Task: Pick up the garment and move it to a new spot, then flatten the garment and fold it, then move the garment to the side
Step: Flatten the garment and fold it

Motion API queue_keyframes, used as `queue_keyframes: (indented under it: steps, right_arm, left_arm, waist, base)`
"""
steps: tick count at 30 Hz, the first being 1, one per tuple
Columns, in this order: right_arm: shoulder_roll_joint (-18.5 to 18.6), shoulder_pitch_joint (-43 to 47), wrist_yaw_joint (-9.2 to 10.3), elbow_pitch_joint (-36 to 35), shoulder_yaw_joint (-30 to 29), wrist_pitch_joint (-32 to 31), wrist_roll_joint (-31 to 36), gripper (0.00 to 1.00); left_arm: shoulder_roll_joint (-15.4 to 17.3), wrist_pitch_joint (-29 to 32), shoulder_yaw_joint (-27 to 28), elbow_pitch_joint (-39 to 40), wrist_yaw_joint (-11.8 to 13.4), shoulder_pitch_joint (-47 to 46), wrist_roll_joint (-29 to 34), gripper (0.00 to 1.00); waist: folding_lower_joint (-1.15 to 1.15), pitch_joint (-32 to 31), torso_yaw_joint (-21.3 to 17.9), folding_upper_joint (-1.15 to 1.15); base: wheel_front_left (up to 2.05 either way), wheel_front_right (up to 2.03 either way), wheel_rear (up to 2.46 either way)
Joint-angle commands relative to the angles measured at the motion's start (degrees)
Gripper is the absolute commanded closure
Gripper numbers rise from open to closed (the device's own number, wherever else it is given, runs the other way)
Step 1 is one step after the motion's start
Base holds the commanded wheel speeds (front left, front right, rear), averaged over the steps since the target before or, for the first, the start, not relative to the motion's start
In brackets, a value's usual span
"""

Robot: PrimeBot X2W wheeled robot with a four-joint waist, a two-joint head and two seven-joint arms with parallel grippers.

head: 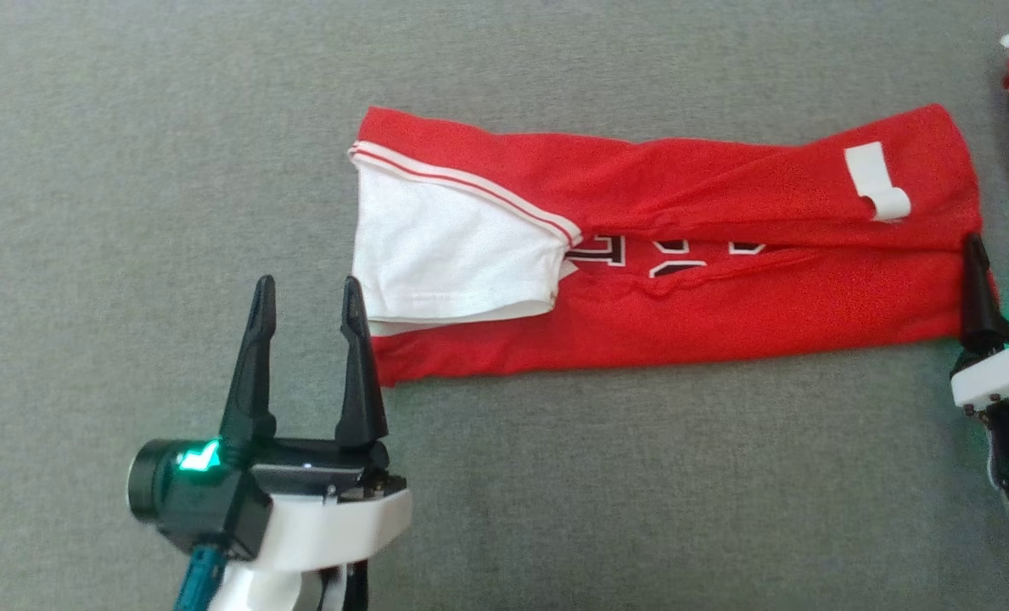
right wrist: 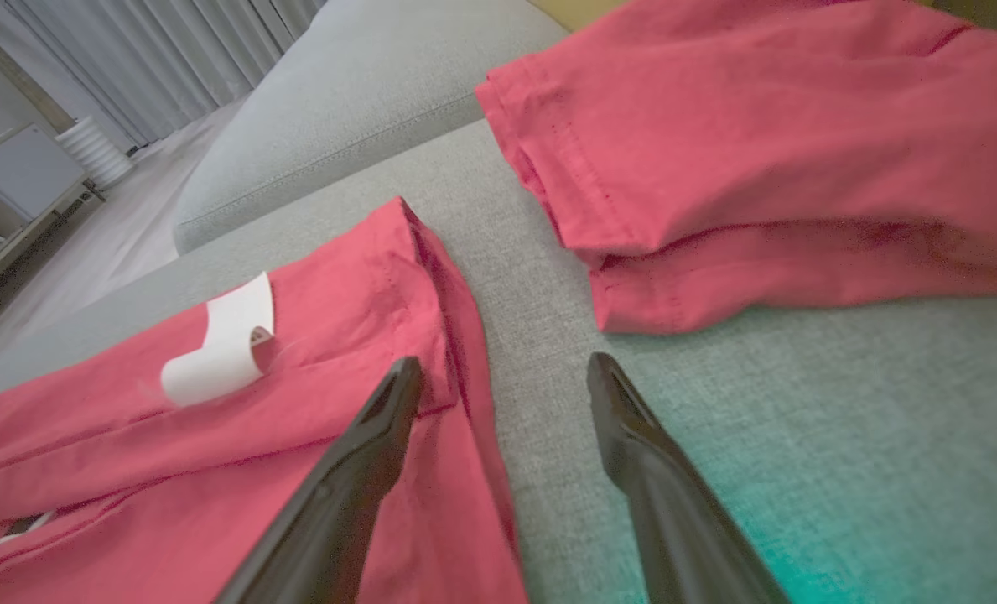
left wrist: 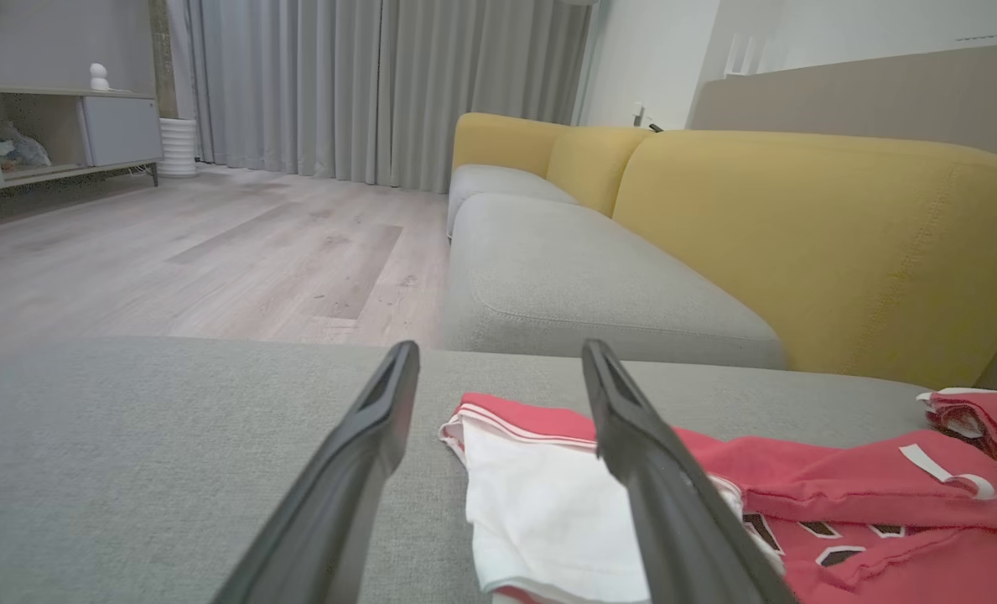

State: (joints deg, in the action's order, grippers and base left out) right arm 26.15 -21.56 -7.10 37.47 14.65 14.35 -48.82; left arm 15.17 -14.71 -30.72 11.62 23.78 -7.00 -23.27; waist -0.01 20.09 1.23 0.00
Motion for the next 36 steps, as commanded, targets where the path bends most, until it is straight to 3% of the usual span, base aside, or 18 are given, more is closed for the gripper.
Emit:
queue_keyframes:
  steps: [1, 2, 6, 8, 9, 10, 17, 24, 31, 36]
  right_arm:
    - [0.6, -1.2, -0.39, 0.7, 0.0, -0.2, 0.6, 0.00]
    - [0.3, -1.7, -0.39, 2.1, -0.2, -0.8, 1.1, 0.00]
    - [-0.9, -3.2, -0.39, 5.7, -0.2, -3.3, 1.9, 0.22]
    - [-1.7, -3.8, -0.39, 6.1, 0.5, -4.4, 2.2, 0.59]
    - [-1.9, -4.0, -0.39, 6.1, 1.0, -4.8, 2.3, 0.92]
    - [-2.1, -4.2, -0.39, 5.9, 1.5, -5.1, 2.4, 1.00]
    - [-0.9, -5.4, -0.39, 4.3, 2.1, -2.5, 3.0, 1.00]
    - [5.2, -5.6, -0.39, -1.3, -0.2, -2.6, 1.6, 1.00]
    - [7.8, -5.7, -0.39, -17.0, -3.0, -7.5, -2.2, 1.00]
    - [4.8, -4.5, -0.39, -31.4, -1.2, -12.6, -0.4, 1.00]
  left_arm:
    - [-0.9, -0.3, 3.2, 1.1, -1.3, 0.3, 1.5, 0.00]
    - [-1.5, -0.3, 3.8, 0.6, -2.3, 0.7, 2.5, 0.00]
    - [-4.1, -0.3, 6.7, -0.4, -5.8, 1.5, 5.1, 0.00]
    - [-5.2, -0.3, 8.4, -0.4, -7.0, 1.9, 6.2, 0.00]
    - [-5.7, -0.3, 9.2, -0.4, -7.6, 2.2, 6.7, 0.00]
    - [-6.2, -0.3, 9.8, -0.5, -8.2, 2.5, 7.1, 0.00]
    - [-8.8, -0.3, 13.4, -1.9, -11.9, 3.6, 9.7, 0.00]
    - [-10.1, -0.3, 16.2, -2.8, -14.7, 4.4, 11.5, 0.00]
    - [-11.0, -0.3, 17.8, -3.6, -16.5, 4.9, 12.5, 0.00]
    - [-11.6, -0.3, 18.1, -4.2, -17.5, 4.8, 12.8, 0.00]
  waist:
    - [0.01, -0.1, 0.8, 0.00]
    - [0.01, -0.1, 1.0, 0.00]
    - [0.01, 0.2, 1.6, 0.00]
    - [0.01, 0.5, 1.4, 0.00]
    - [0.01, 0.6, 1.3, 0.00]
    - [0.01, 0.8, 1.1, 0.00]
    - [0.01, 0.7, -0.3, 0.00]
    - [0.01, 0.1, -1.7, 0.00]
    - [0.01, -0.4, -2.9, 0.00]
    - [0.01, -0.5, -2.7, 0.00]
  base:
    - [0.00, 0.00, 0.00]
    - [0.00, 0.00, 0.00]
    - [0.00, 0.00, 0.00]
    - [0.00, 0.00, 0.00]
    - [0.00, 0.00, 0.00]
    - [0.00, 0.00, 0.00]
    - [0.00, 0.00, 0.00]
    - [0.00, 0.00, 0.00]
    - [0.00, 0.00, 0.00]
    - [0.00, 0.00, 0.00]
